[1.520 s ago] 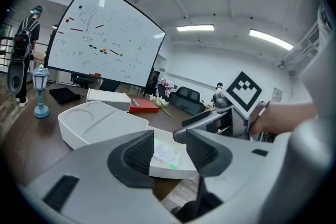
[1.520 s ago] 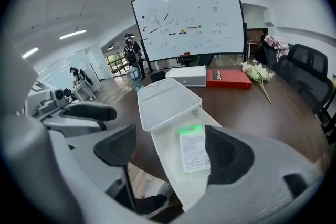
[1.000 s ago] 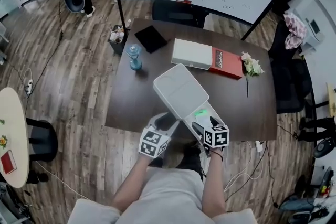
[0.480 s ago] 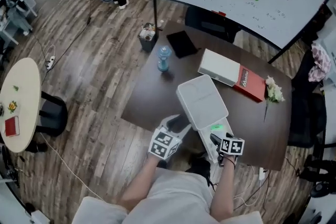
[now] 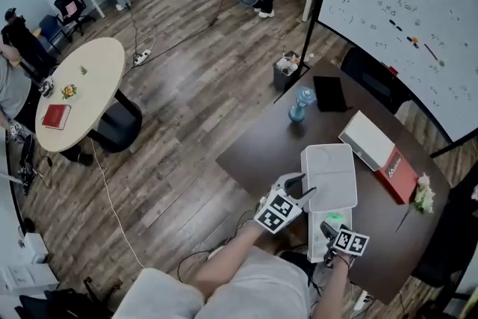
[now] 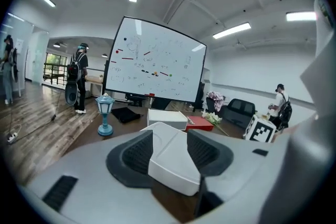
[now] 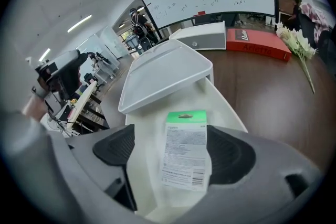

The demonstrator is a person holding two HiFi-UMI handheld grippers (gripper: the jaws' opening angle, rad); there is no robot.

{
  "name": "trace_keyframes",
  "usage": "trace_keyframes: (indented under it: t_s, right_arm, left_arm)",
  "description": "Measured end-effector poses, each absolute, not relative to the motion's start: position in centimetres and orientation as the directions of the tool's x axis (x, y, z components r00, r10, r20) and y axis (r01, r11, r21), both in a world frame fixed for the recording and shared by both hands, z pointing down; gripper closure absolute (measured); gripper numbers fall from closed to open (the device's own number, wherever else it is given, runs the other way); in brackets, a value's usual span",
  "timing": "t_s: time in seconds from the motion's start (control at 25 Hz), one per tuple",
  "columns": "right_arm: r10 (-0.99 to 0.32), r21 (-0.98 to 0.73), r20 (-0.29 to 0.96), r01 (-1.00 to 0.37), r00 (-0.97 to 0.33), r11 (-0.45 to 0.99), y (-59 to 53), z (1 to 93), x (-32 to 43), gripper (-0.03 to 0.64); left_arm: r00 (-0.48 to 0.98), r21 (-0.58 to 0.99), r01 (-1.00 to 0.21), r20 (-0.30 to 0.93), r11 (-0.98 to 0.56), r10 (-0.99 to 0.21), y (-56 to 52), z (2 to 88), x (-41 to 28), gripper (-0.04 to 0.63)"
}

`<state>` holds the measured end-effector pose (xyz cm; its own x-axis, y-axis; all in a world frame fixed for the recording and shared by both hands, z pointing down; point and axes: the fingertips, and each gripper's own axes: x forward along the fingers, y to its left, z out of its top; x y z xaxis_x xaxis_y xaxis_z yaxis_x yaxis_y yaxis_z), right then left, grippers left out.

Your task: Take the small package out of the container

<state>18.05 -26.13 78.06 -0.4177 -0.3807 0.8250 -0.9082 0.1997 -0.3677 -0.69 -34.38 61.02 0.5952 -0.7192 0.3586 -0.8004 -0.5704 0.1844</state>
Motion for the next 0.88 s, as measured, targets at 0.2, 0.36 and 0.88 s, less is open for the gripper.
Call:
trace_keyframes:
  t_s: [0.2, 0.36, 0.88]
  right_arm:
    - [-0.377, -0.382, 0.818, -0.9, -0.435, 0.209, -26.7, 79.3, 15.2, 0.184]
    - [-0.403, -0.34, 0.83, -0.922, -0.386, 0.185, -26.9, 78.5, 16.7, 0.184]
    - [-0.396, -0.215, 0.883, -0.967, -0.253, 0.138, -25.8, 79.2, 19.9, 0.186]
  left_arm:
    - [0.541, 0.157, -0.838, 0.37, -0.523, -0.756, -34.2, 62.0, -3.4, 0.399]
    - [0.531, 0.182, -0.845, 0.402, -0.503, -0.745, -33.2, 63.4, -2.8, 0.4]
    - [0.56, 0.299, -0.828, 0.404, -0.474, -0.723, -31.6, 65.2, 1.5, 0.408]
